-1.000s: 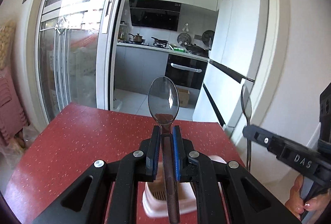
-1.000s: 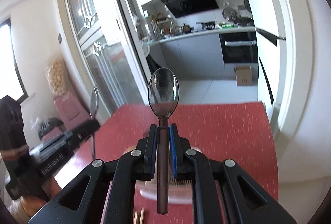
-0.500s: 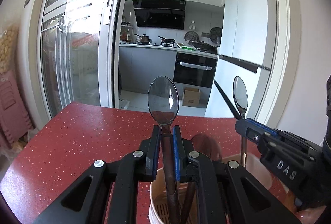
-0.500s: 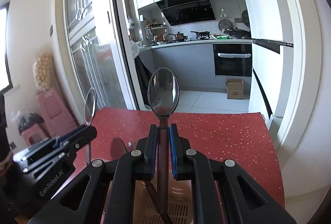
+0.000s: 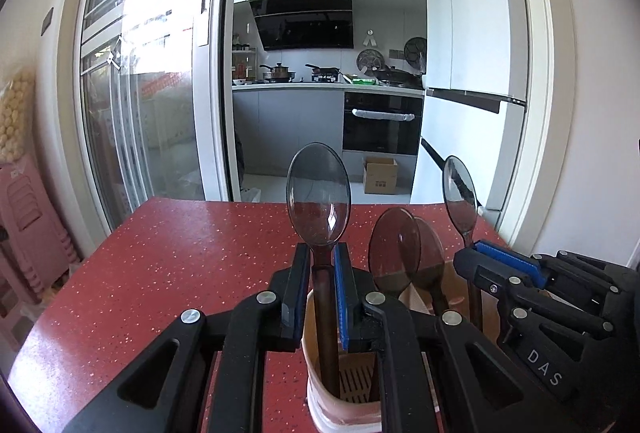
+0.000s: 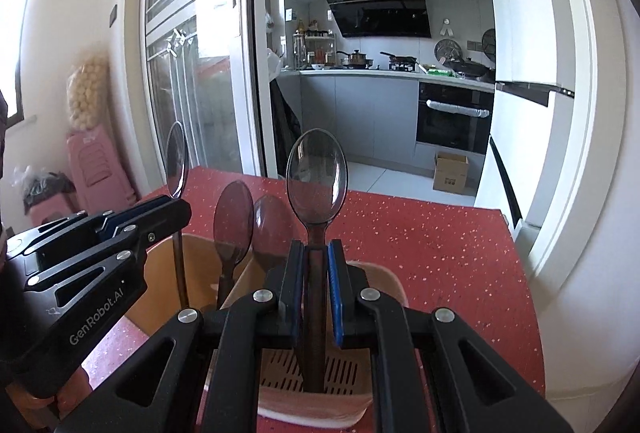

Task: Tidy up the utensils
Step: 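Lower both spoons into the holder beside the others and open both tools, then withdraw both open tools back over the remaining chopsticks and spoon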

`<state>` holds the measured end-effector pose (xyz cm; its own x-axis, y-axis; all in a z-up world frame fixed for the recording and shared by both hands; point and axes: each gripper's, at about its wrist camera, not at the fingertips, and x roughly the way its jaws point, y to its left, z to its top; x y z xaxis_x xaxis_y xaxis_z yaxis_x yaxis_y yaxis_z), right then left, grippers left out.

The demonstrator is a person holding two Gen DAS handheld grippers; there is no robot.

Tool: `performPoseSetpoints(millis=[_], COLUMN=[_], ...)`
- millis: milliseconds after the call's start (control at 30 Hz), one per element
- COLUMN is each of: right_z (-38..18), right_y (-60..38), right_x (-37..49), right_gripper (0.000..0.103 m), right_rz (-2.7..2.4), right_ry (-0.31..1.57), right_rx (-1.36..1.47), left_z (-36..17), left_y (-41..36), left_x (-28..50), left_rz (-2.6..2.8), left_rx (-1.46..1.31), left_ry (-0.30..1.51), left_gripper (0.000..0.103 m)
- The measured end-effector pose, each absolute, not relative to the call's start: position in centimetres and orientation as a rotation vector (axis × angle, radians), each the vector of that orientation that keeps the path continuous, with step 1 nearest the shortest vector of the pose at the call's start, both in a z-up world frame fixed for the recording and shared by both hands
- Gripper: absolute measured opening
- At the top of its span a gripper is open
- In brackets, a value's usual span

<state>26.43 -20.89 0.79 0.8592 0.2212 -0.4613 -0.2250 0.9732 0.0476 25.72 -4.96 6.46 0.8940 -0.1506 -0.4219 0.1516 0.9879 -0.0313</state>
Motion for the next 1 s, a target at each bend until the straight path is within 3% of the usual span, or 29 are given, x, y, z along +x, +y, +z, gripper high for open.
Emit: performPoseSetpoints(millis=[100, 233, 767, 1000], right_z=[0.9, 1.0, 2.8, 2.3], right_y=[-21.0, -21.3, -25.4, -26.3], right_x=[26.4, 26.2, 22.4, 20.5], right_gripper=[0.013, 0.034, 0.039, 0.052], right_rz=[0.237, 0.244, 0.208, 0.215], right_ry=[0.494, 0.505, 0.492, 0.542], right_rx=[0.001, 0.009, 0.185, 0.238], left_z=[6.4, 6.4, 7.6, 9.0], left_y=[-4.7, -4.6, -4.9, -3.4], left_x=[25.5, 25.5, 24.5, 20.9], left_rz=[-0.153, -0.151, -0.178, -0.184], left_rx=[-0.018, -0.022, -0.011, -0.021], left_ry=[0.452, 0.464, 0.456, 0.426], left_gripper=[0.041, 0.041, 0.042, 0.042])
